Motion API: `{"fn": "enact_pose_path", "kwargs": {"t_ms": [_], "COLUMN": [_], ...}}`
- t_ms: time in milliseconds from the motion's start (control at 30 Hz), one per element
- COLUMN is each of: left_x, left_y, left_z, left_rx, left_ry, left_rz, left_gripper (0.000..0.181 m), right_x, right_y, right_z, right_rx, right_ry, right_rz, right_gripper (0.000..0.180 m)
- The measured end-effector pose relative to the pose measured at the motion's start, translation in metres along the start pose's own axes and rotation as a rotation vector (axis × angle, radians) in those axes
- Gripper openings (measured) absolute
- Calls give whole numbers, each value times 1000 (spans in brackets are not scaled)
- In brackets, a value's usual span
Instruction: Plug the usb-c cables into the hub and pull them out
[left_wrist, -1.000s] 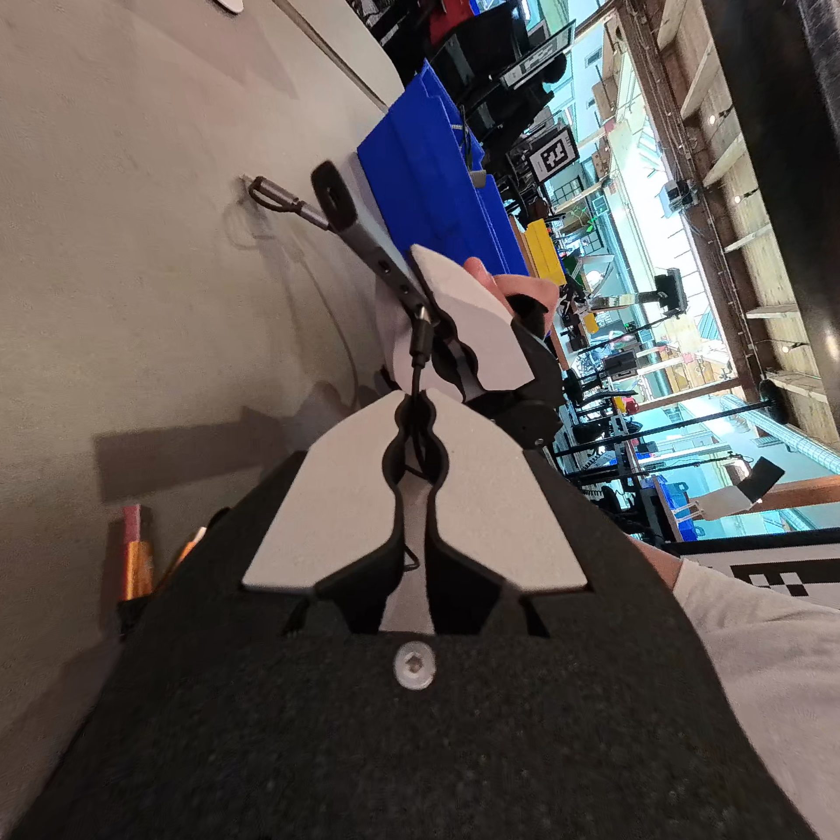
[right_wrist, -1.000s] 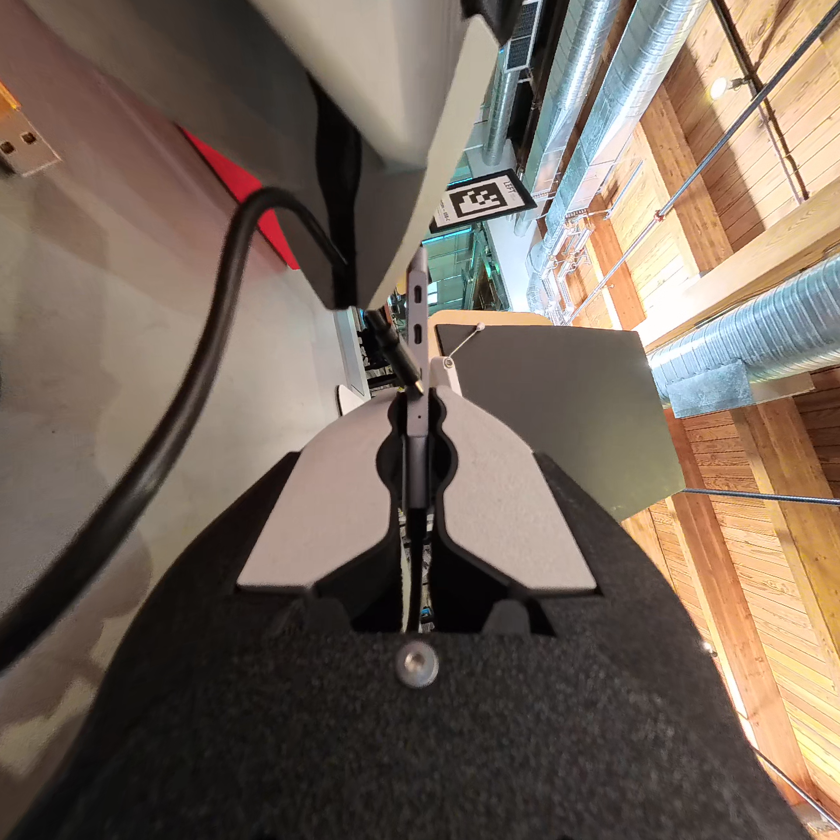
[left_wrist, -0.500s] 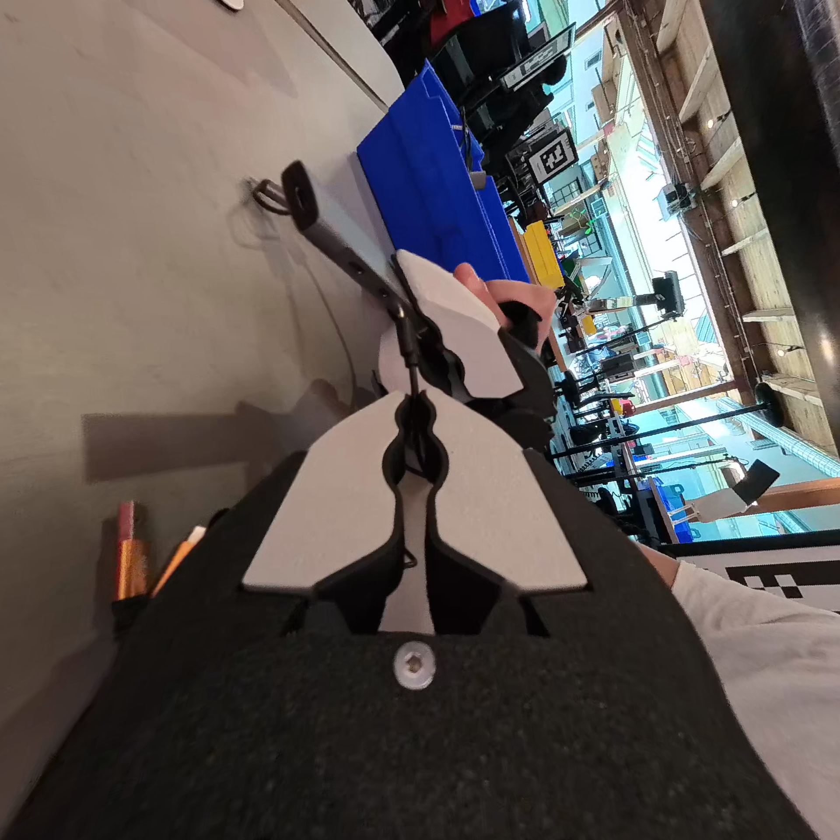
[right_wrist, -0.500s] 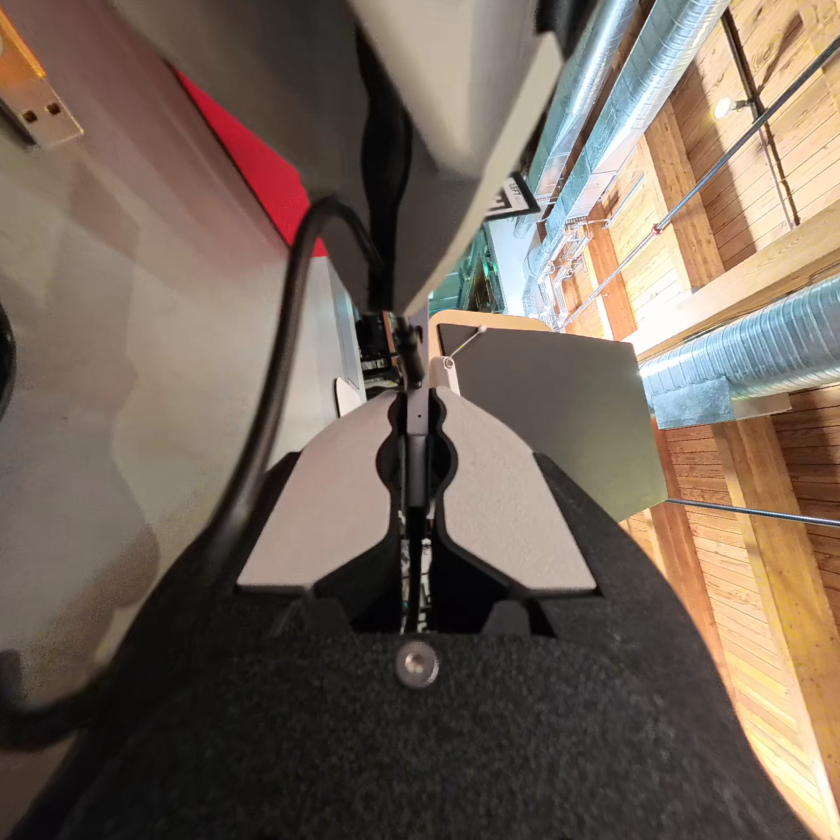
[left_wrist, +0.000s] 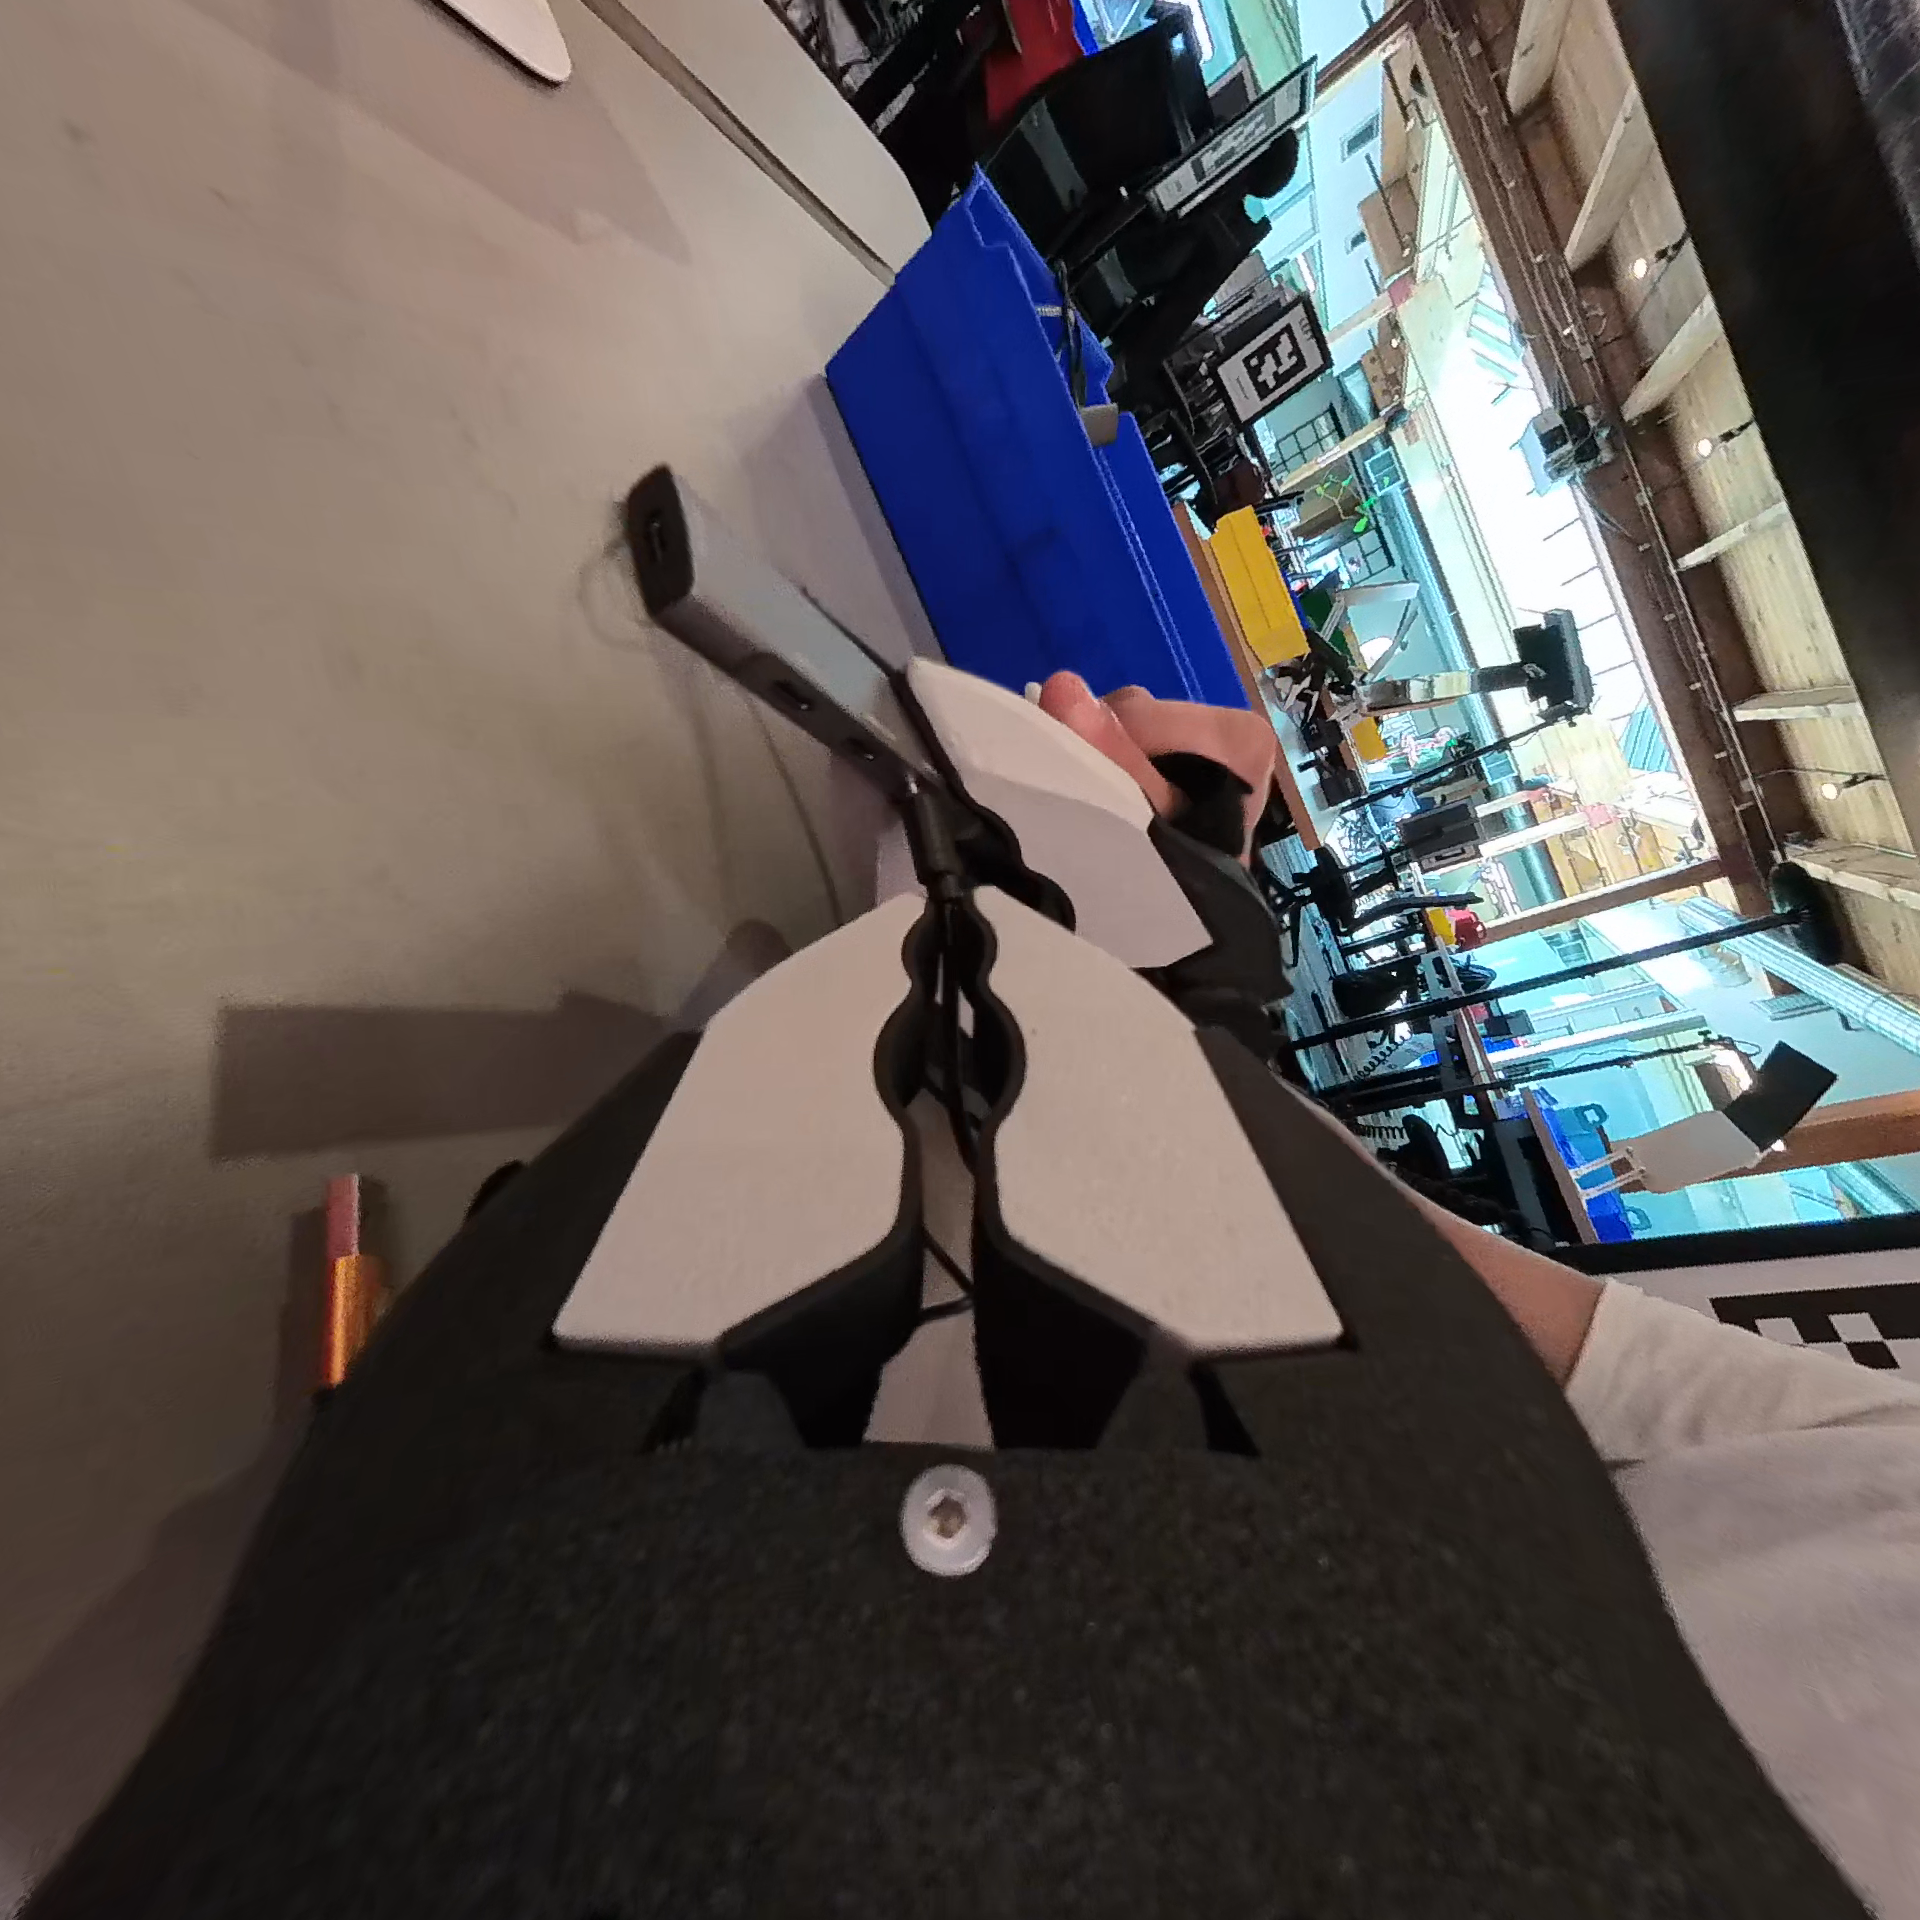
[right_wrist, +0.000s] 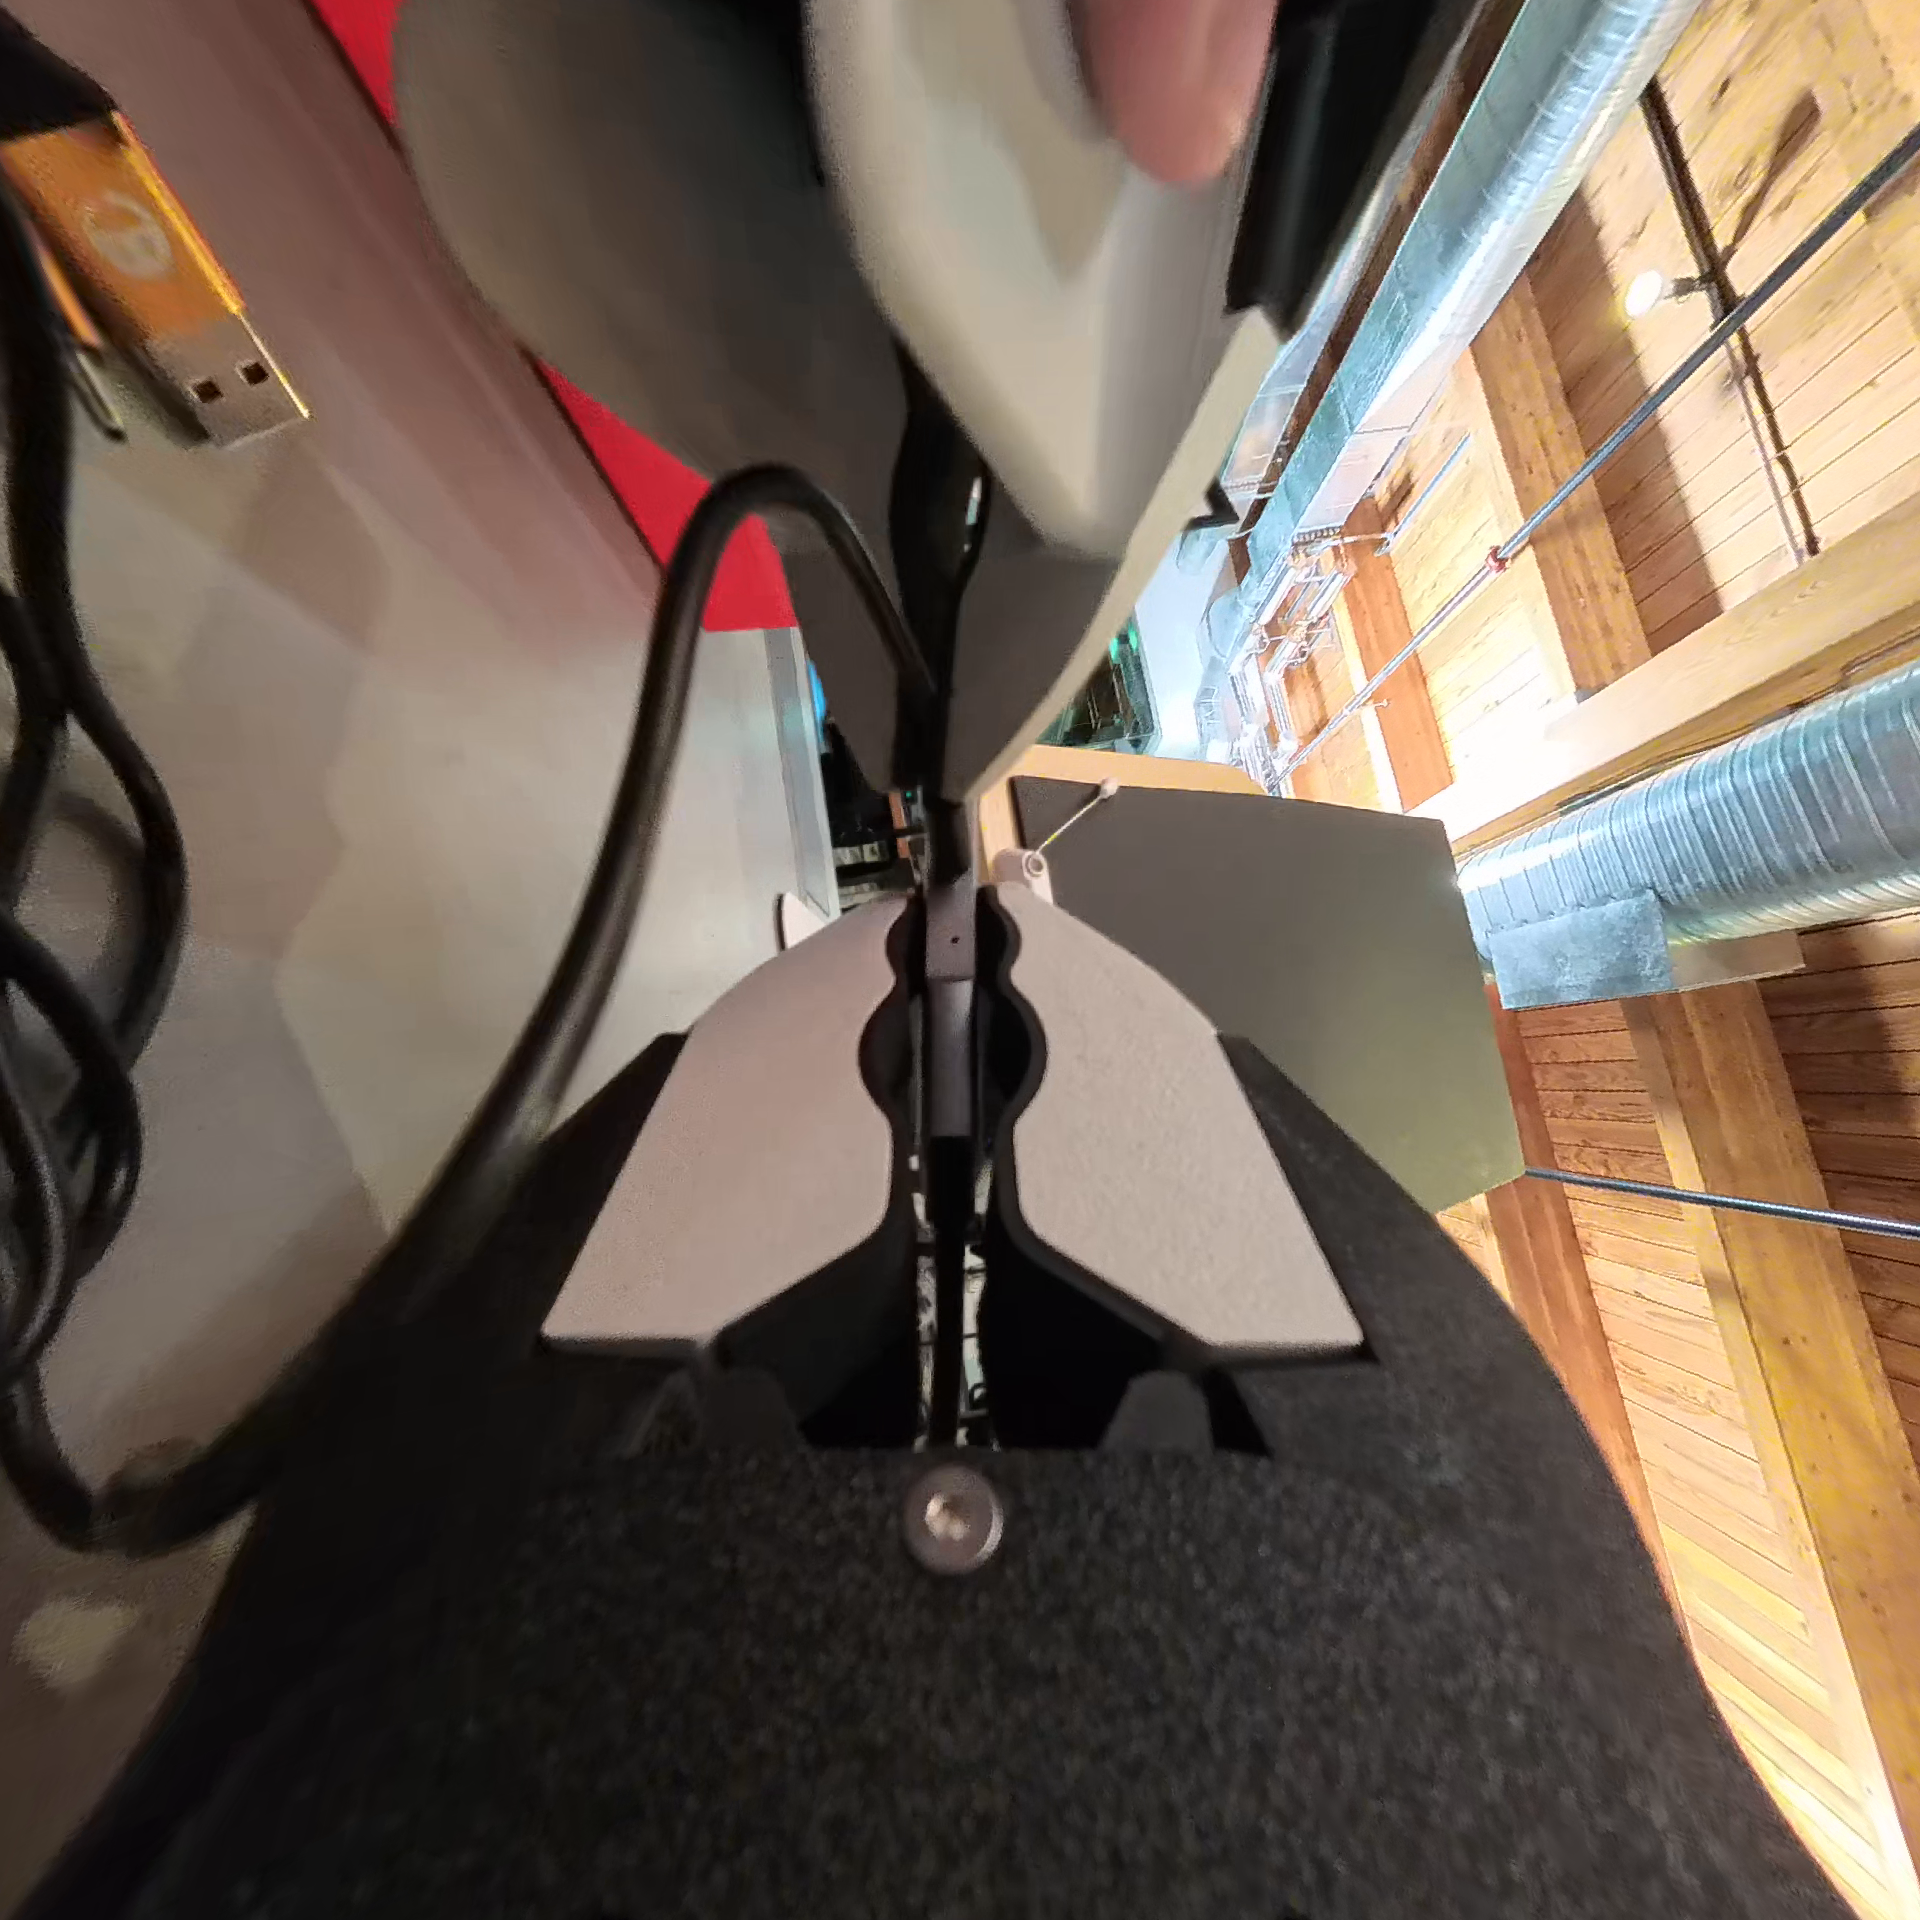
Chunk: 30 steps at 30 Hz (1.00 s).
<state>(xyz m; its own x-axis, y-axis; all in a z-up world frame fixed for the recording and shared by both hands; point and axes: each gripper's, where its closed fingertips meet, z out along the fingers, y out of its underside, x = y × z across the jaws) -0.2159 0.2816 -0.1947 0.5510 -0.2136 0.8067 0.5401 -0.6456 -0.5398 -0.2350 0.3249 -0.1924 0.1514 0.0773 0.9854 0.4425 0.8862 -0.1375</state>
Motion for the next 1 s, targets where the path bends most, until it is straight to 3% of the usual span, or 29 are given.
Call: {"fn": "enact_pose_path", "kwargs": {"t_ms": [167, 1000], "left_x": [8, 19], "left_y": [4, 11], "left_z": [0, -7], "left_rx": [-43, -133], "left_ry": [18, 93], "left_rz": [86, 157], "left_gripper": [1, 1], "right_x": [7, 14], "right_y": [-2, -15], "right_z": [-5, -17], "right_rx": [28, 121], "right_ry": [33, 87], "right_rz": [8, -40], "right_gripper": [9, 9]}}
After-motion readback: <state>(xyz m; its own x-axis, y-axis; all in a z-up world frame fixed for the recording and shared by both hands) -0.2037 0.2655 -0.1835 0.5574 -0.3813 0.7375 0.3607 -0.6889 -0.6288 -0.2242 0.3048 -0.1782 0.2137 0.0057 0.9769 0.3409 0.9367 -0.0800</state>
